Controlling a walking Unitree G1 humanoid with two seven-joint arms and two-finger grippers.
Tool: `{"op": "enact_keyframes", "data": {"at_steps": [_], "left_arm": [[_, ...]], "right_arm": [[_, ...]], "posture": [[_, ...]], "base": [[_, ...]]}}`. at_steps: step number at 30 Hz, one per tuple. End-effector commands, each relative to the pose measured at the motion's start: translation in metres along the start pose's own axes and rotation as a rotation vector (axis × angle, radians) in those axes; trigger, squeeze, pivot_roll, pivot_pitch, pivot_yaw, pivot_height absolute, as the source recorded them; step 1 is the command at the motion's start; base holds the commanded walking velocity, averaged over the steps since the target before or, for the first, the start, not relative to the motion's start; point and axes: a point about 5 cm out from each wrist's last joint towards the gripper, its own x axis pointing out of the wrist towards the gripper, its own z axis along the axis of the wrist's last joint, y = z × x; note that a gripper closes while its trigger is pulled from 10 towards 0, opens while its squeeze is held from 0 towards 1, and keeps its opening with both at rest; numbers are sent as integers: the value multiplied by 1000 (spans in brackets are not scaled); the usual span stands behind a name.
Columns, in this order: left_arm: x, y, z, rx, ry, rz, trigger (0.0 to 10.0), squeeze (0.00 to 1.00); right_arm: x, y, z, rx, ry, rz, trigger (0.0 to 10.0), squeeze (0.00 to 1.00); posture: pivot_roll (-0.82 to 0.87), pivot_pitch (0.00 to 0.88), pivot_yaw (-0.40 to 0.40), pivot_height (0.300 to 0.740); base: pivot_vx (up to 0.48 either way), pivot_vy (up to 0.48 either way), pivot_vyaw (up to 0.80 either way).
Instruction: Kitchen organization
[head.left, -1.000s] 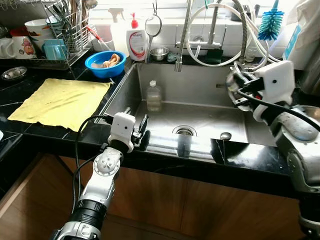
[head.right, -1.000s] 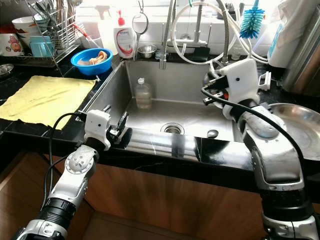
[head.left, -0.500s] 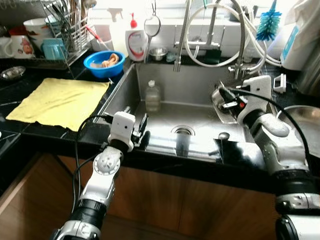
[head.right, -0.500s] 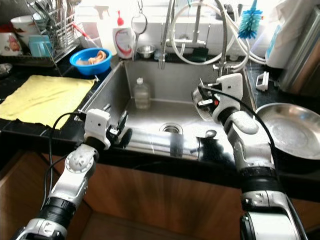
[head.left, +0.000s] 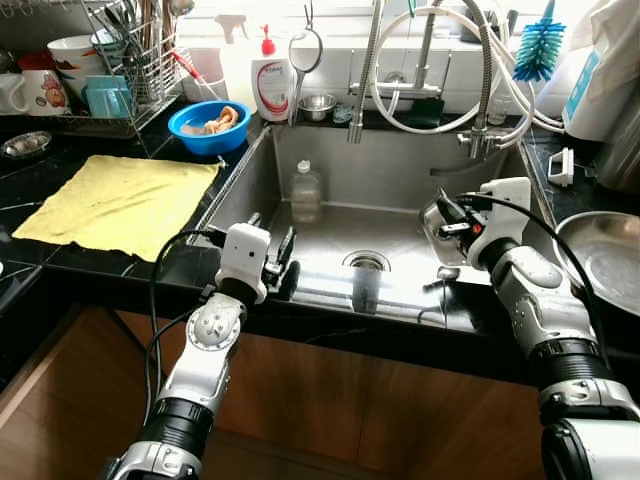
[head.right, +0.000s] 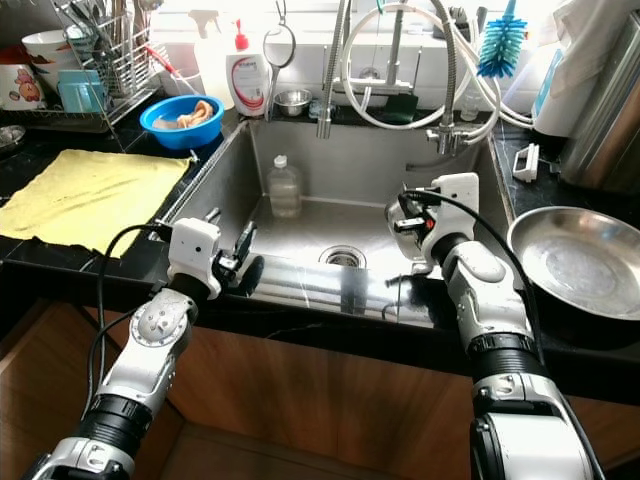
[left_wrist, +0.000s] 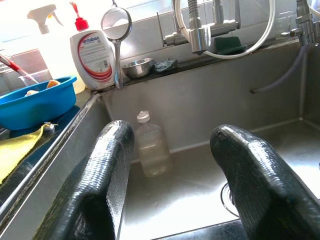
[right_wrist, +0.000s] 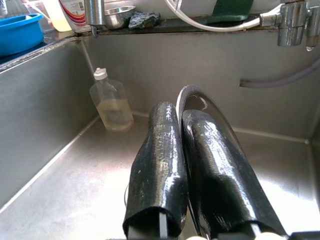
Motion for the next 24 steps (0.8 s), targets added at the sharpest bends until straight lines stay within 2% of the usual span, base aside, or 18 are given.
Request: {"op": "enact_keyframes", "data": {"at_steps": [1,2,3,4,5,12,13,14,15,18,21,22,24], "left_arm": [[0,4,2,9,-5,12,10000,0],[0,4,1,9,-4,12,10000,0],[0,4,1,10,-4,11,10000,0],[0,4,1,10,-3,11,10000,0],[0,4,1,10,-3,11,10000,0],[0,5,1,11,-1,12,10000,0],[0,5,1,11,-1,12,10000,0],[0,5,1,11,-1,12,10000,0],[0,5,1,12,0,13,10000,0],[0,5,2,12,-1,13,10000,0],[0,6,1,13,0,13,10000,0],[0,6,2,13,1,13,10000,0],[0,6,1,13,2,13,10000,0]], "right_arm": [[5,3,10,-2,-35,7,10000,365],[6,3,10,-4,-35,4,10000,706],[6,2,10,-6,-34,1,10000,753],[6,2,10,-5,-34,0,10000,753],[6,2,10,-5,-33,-2,10000,1000],[7,1,9,-17,-35,-8,10000,1000],[7,1,11,-31,-39,-14,10000,600],[7,1,11,-31,-39,-14,10000,600],[7,1,11,-38,-41,-16,10000,0],[6,0,17,-76,-59,-39,10000,0],[3,-2,29,-176,-78,-86,10000,0],[1,-3,34,-238,-76,-117,10000,0],[-2,-5,38,-282,-68,-143,10000,0]], "posture": [[-28,0,37,740],[-27,0,36,740],[-27,0,37,740],[-27,0,37,740],[-27,0,37,740],[-26,0,38,740],[-26,0,38,740],[-26,0,38,740],[-26,0,38,740],[-26,0,39,740],[-28,0,40,740],[-28,0,41,740],[-33,0,42,740]], "base": [[0,0,0],[0,0,0],[0,0,0],[0,0,0],[0,0,0],[0,0,0],[0,0,0],[0,0,0],[0,0,0],[0,0,0],[0,0,0],[0,0,0],[0,0,0]]}}
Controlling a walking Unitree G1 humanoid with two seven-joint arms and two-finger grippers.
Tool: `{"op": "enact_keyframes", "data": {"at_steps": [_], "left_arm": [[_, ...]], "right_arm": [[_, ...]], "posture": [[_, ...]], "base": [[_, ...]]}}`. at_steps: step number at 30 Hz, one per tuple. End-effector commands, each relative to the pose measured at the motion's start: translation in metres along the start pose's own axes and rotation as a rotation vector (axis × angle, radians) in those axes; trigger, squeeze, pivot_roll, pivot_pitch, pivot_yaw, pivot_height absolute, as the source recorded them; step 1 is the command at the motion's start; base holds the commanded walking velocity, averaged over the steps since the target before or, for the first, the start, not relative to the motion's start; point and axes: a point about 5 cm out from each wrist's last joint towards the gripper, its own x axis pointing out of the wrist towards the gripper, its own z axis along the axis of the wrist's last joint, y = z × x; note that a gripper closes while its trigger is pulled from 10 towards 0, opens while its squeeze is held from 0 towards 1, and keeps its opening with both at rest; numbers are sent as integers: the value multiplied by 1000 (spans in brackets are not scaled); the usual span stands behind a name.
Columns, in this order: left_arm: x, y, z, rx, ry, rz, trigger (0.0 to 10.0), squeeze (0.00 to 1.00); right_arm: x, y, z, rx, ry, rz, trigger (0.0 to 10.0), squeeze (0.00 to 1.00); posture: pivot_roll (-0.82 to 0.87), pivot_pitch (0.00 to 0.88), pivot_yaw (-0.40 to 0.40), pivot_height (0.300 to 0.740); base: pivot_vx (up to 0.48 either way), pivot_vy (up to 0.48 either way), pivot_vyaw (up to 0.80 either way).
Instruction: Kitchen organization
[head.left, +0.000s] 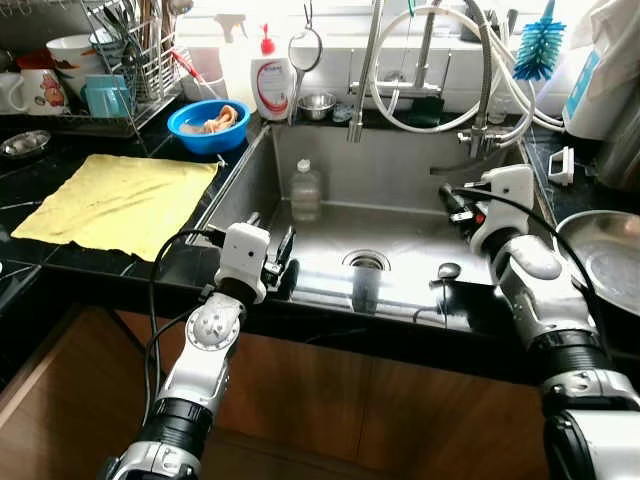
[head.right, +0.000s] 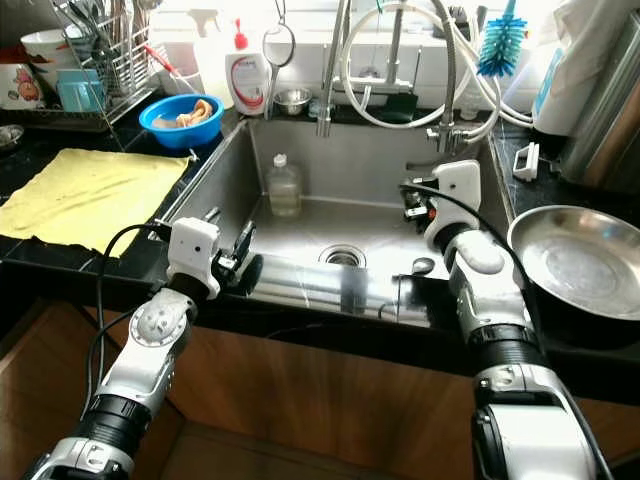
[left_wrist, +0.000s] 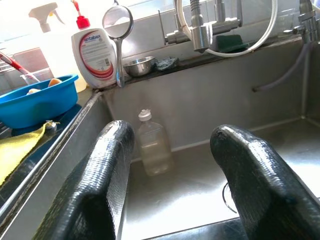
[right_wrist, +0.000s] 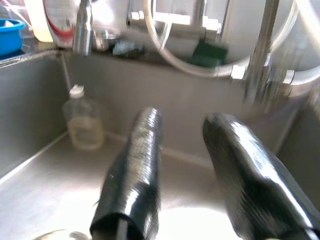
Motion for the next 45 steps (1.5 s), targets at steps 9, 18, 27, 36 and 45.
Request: {"op": "enact_keyframes", "data": {"at_steps": [9,18,27,36,45], "left_arm": [[-1,3,0,4,4,5,10000,0],[-1,0,-2,1,9,-2,10000,0],[-3,-2,-3,-5,11,-7,10000,0],[-2,-5,-2,-9,5,-16,10000,0],[-3,-5,-2,-5,6,-22,10000,0]], "right_arm": [[-24,-12,42,-219,-30,-143,10000,0],[-49,3,46,-281,95,-221,10000,0],[-78,14,24,-224,220,-258,10000,1000],[-92,-7,18,-260,270,-370,10000,1000],[-97,-19,13,-285,294,-423,10000,0]], "posture": [[-44,0,42,740],[-55,0,35,740],[-58,0,29,740],[-50,0,23,740],[-53,0,24,740]], "base": [[0,0,0],[0,0,0],[0,0,0],[0,0,0],[0,0,0]]}}
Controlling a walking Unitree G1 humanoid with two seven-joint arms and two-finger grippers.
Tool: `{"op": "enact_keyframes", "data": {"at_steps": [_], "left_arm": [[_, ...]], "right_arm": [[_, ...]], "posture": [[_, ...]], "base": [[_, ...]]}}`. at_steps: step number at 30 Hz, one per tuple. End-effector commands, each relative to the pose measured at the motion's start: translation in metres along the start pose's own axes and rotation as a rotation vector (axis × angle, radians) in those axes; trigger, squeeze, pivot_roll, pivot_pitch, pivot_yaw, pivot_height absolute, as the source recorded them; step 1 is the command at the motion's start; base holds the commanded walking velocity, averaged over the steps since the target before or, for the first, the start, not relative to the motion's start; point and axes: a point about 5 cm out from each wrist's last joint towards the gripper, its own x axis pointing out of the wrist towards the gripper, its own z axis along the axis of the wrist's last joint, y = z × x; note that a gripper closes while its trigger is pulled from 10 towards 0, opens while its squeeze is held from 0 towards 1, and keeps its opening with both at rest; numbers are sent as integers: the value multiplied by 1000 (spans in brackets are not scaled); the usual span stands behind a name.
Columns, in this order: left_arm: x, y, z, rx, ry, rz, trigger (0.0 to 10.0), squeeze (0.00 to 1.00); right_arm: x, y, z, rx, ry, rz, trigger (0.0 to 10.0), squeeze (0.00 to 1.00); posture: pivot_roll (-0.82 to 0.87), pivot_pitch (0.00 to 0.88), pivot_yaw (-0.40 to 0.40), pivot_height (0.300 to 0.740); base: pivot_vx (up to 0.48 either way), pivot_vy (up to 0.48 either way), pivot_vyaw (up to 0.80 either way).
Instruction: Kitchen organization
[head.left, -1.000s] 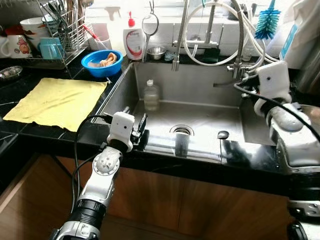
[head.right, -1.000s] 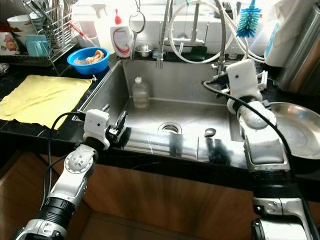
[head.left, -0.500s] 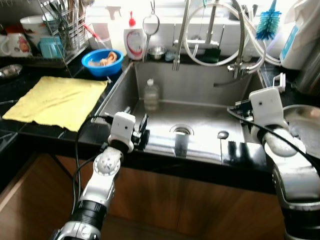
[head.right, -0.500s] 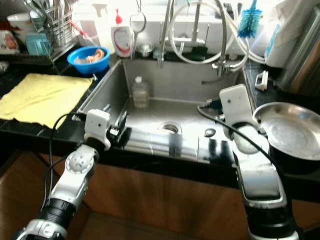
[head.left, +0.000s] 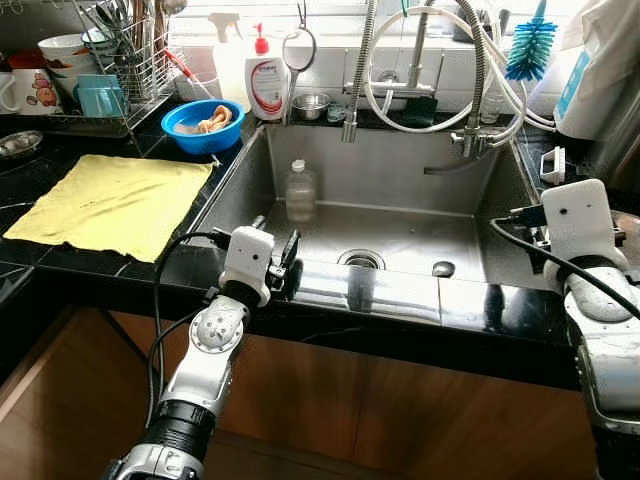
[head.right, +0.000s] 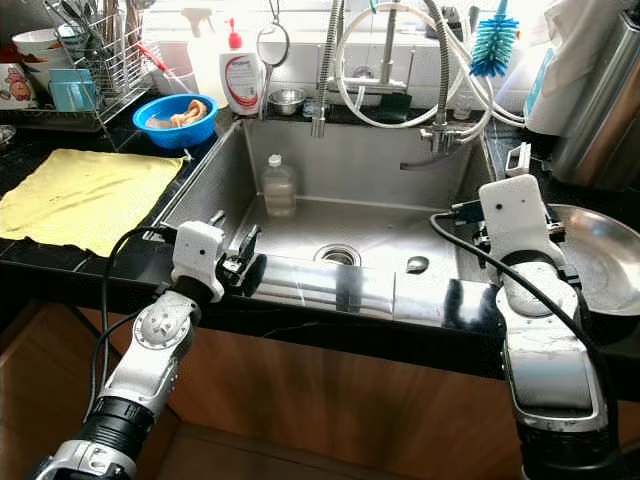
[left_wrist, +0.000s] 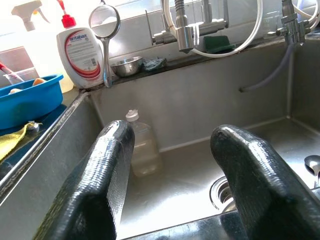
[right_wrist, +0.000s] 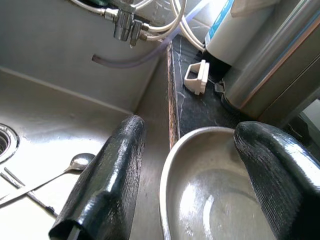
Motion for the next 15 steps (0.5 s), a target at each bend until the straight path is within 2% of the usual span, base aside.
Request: {"op": "enact_keyframes", "data": {"at_steps": [1,9,15], "left_arm": [[-2,1,-1,8,3,-1,10000,0],[-3,1,-1,9,4,-3,10000,0],[-3,1,-2,11,5,-6,10000,0]], "right_arm": [[0,-3,-3,4,13,-20,10000,0],[1,6,-9,90,33,14,10000,0],[0,7,-20,80,72,3,10000,0]], "posture": [[-53,0,24,740],[-48,0,23,740],[-51,0,25,740]], "base": [[0,0,0],[0,0,0],[0,0,0]]}}
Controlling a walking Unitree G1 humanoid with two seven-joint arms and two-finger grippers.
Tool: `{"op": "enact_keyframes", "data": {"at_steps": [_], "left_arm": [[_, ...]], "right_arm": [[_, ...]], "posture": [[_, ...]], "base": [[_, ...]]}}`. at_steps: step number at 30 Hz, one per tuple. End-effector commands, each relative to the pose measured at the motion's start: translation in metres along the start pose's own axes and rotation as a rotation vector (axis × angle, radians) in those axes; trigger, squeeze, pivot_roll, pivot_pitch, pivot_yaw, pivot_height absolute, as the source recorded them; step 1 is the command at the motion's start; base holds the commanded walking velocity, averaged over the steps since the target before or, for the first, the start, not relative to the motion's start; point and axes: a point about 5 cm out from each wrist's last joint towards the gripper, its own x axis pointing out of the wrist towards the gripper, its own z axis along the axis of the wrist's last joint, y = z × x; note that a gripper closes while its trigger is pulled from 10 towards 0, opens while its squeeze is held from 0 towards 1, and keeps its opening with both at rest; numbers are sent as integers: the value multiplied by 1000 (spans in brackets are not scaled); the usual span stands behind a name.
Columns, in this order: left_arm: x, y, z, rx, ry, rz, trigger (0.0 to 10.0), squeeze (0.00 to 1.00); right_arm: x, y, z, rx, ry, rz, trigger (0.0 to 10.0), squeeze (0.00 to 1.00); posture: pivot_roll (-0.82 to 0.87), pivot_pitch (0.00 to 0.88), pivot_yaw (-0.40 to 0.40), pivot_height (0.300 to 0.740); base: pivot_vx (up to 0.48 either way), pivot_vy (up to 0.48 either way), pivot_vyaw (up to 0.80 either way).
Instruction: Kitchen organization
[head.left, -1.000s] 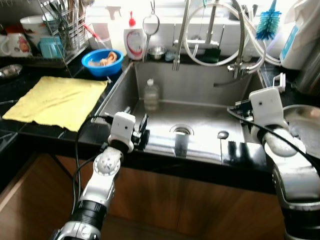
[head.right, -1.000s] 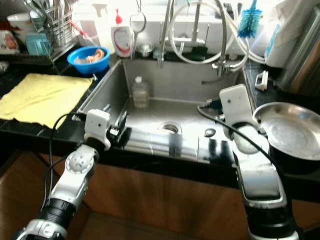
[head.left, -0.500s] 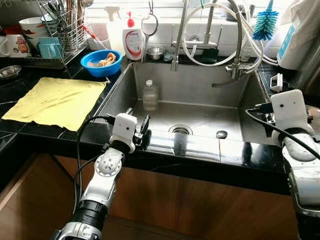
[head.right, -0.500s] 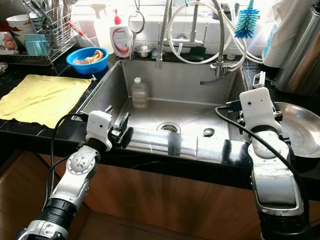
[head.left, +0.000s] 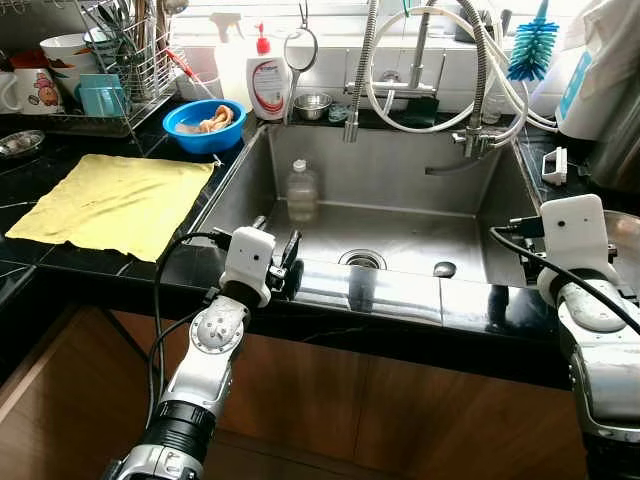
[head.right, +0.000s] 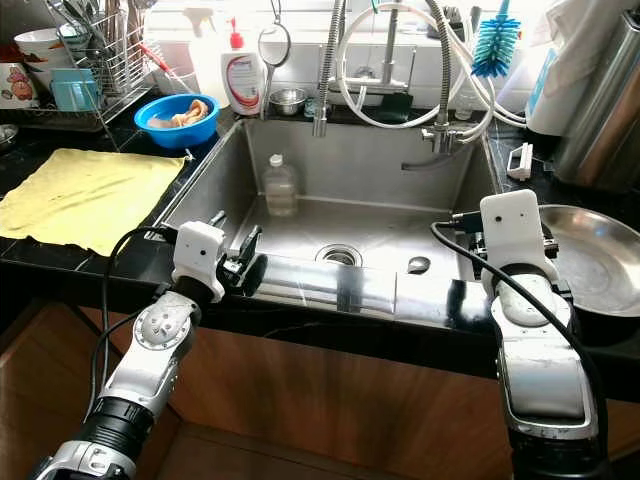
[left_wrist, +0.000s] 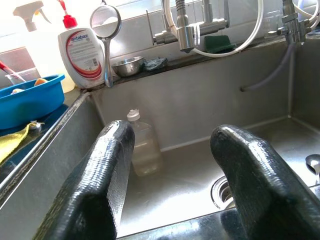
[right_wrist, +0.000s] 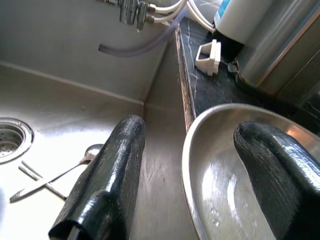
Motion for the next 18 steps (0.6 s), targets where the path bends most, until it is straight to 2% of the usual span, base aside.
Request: {"op": "enact_keyframes", "data": {"at_steps": [1,12,18], "left_arm": [[-3,1,-2,7,6,-2,10000,0],[-2,1,-1,8,6,-3,10000,0],[-1,1,0,9,2,-3,10000,0]], "right_arm": [[1,-2,-7,12,27,-12,10000,0],[3,-4,-14,23,67,-32,10000,0],[3,1,-18,41,84,-25,10000,0]], "posture": [[-50,0,25,740],[-48,0,25,740],[-46,0,27,740]], "base": [[0,0,0],[0,0,0],[0,0,0]]}}
